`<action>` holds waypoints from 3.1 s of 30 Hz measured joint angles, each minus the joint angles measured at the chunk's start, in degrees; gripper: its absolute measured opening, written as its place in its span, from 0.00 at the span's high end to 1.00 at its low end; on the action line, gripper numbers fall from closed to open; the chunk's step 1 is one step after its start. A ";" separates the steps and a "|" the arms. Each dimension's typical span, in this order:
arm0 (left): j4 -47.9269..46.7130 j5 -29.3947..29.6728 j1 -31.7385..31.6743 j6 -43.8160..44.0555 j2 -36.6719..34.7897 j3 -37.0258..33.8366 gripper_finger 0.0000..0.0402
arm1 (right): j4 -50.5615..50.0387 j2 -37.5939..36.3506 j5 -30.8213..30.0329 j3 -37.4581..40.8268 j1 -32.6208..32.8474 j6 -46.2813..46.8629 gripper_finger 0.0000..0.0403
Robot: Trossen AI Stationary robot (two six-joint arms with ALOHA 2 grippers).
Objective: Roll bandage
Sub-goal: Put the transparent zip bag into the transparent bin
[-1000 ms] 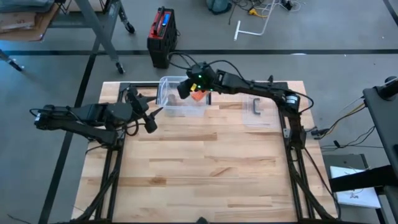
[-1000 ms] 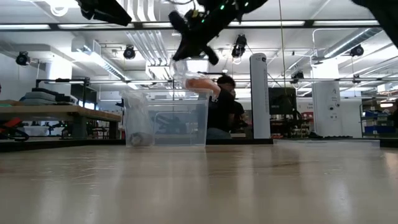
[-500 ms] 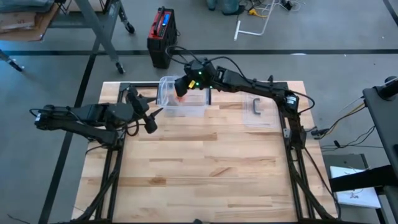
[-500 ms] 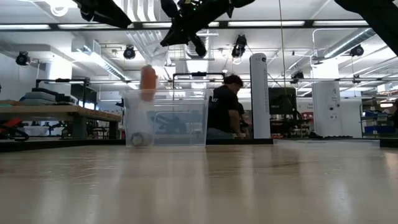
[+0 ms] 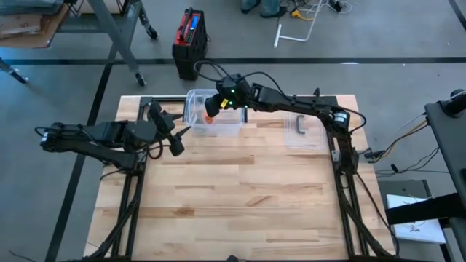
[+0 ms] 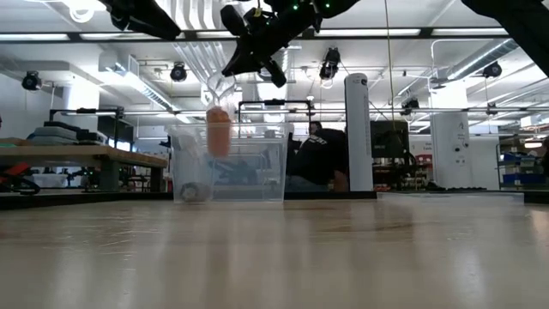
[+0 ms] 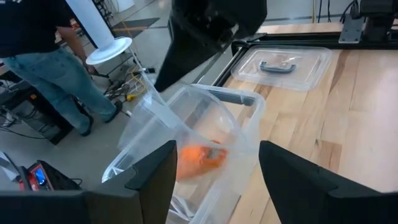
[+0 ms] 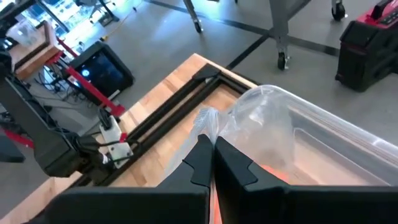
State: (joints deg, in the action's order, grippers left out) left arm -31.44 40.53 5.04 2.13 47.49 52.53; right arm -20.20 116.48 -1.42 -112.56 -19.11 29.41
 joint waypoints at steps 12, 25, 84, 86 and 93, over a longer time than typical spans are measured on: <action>0.43 -0.06 0.00 -0.07 0.10 0.00 0.45 | 6.99 0.89 -0.08 6.87 -0.72 2.84 1.00; 0.70 -0.08 0.02 -0.07 0.13 0.02 0.45 | 9.34 8.15 1.89 4.08 -2.17 1.49 0.61; -2.23 -0.73 0.00 5.52 0.76 0.02 0.45 | -36.94 13.21 -5.53 -16.70 -3.31 -47.47 0.46; -3.91 -0.82 -0.03 11.45 0.60 0.06 0.45 | -33.97 15.14 -4.73 -16.31 -2.48 -47.47 0.47; -23.76 -1.50 -4.91 31.63 0.98 4.03 0.45 | -22.59 18.86 0.39 -16.72 0.14 -46.29 0.44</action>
State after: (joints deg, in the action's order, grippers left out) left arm -55.20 39.02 0.13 33.76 48.46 56.57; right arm -42.79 135.34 -1.03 -129.27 -18.97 -16.88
